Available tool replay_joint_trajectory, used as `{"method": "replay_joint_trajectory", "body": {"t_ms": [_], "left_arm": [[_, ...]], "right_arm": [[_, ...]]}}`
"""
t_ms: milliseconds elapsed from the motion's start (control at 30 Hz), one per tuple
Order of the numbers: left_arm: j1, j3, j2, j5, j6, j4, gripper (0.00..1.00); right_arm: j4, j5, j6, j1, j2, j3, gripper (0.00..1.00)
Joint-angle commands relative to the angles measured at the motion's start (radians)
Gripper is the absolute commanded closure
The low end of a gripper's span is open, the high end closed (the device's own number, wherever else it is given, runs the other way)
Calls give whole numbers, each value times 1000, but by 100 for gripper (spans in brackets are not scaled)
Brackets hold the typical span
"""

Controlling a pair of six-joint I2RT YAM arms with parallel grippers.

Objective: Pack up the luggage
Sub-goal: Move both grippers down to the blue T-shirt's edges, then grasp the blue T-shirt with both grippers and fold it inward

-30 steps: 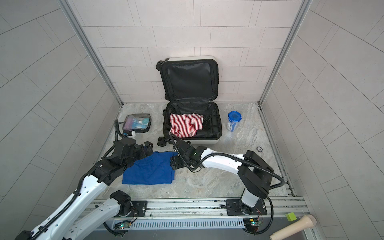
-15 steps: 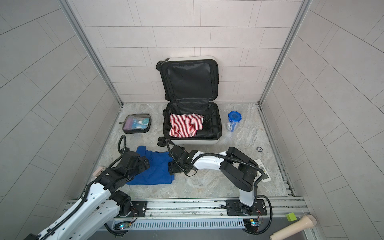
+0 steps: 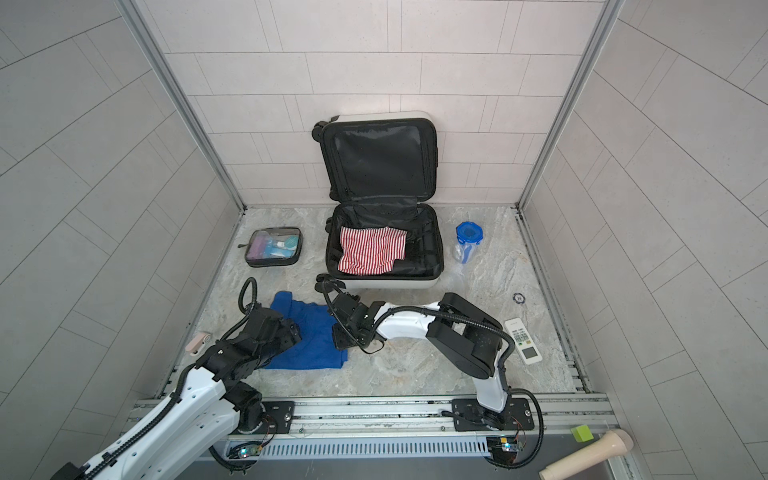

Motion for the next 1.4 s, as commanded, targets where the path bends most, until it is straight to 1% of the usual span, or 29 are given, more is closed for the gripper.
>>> {"method": "replay_joint_trajectory", "body": {"t_ms": [0,100,233,433,500,600,700,733,767,800,833,867,900,967,1000,1067,1100,1233,1367], "left_arm": [[6,43,-2,-19,23,-33,12],[6,84,26,-5,52,-43,11],[7,135,71,22,89,-63,9],[7,164,114,77,132,-98,7],[6,150,117,112,132,-83,7],[6,127,164,146,125,-64,7],[5,93,189,216,116,0,6],[6,84,200,245,110,26,6],[6,75,212,280,101,53,6],[5,69,226,315,94,86,6],[4,60,239,338,84,115,5],[1,50,249,355,72,145,1],[-3,41,260,363,61,168,0],[-11,27,271,379,50,216,0],[-14,22,272,385,45,236,0],[-24,14,279,390,40,267,0],[-27,12,282,386,38,275,0],[-42,8,324,363,42,298,0],[-84,12,387,315,45,336,0]], "right_arm": [[-41,28,6,5,-23,-14,89],[-65,46,-5,-1,-76,-58,97],[-130,80,-29,-21,-151,-128,100],[-180,98,-54,-85,-286,-279,100],[-202,107,-73,-120,-343,-327,100],[-258,123,-116,-168,-412,-371,98],[-282,109,-146,-228,-461,-416,95],[-279,99,-153,-243,-471,-427,93],[-277,86,-159,-255,-477,-436,88],[-274,79,-165,-260,-483,-439,82],[-273,74,-169,-261,-483,-439,75],[-273,70,-173,-262,-482,-436,66],[-270,67,-173,-261,-483,-434,56],[-265,66,-169,-261,-488,-431,39],[-263,65,-167,-262,-495,-430,34],[-259,69,-167,-262,-509,-429,28],[-263,72,-166,-262,-516,-427,27],[-275,77,-170,-276,-522,-423,25],[-262,72,-172,-294,-513,-427,25]]}}
